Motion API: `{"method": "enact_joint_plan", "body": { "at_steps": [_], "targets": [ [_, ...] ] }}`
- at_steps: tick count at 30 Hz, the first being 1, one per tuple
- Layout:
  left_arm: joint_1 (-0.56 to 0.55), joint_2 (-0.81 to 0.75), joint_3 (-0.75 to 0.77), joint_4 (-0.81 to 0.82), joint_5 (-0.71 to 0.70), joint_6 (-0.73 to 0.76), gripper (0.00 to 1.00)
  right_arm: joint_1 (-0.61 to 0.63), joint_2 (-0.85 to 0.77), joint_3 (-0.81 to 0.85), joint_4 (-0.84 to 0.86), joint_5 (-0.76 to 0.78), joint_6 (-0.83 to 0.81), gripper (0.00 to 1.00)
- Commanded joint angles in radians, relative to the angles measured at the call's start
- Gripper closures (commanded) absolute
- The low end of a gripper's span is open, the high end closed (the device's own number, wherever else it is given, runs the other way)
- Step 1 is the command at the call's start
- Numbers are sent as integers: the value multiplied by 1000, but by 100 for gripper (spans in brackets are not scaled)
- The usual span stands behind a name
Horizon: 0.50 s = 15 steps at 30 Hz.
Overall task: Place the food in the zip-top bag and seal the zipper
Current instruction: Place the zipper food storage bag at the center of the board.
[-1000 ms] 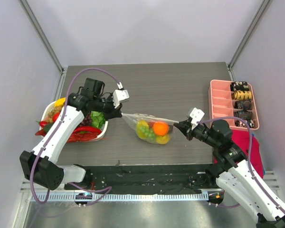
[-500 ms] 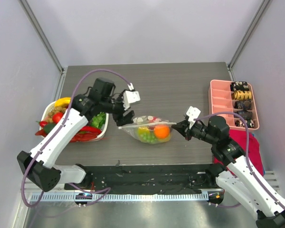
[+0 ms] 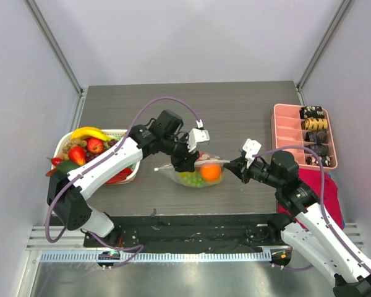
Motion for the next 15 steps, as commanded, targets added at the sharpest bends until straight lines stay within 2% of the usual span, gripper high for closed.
{"method": "enact_joint_plan", "body": {
  "at_steps": [1,3,4,5,6,7,9,10,13,15],
  "targets": [
    [-5,20,9,72,26,-84,60,-2,-24,45,30,-7,22,99],
    [-3,34,36,60,35,-87,84,-2,-27,43,27,6,32,99],
    [-3,37,46,61,36,-98,100,-2,-28,45,26,11,40,99],
    [-2,43,65,60,41,-107,100,-4,-30,45,27,19,60,97],
    [1,47,82,57,44,-107,100,-2,-30,45,32,35,77,91],
    [9,75,101,55,38,-118,100,-4,-30,48,33,51,101,75],
    [26,112,186,51,0,-125,100,-4,-20,55,38,66,164,52],
    [52,167,220,48,-16,-125,100,-1,-14,71,38,97,187,35],
    [96,251,398,37,-75,-92,100,-2,-10,101,38,175,267,20],
    [136,331,476,45,-112,-52,100,-2,-13,120,35,203,298,14]
  ]
}}
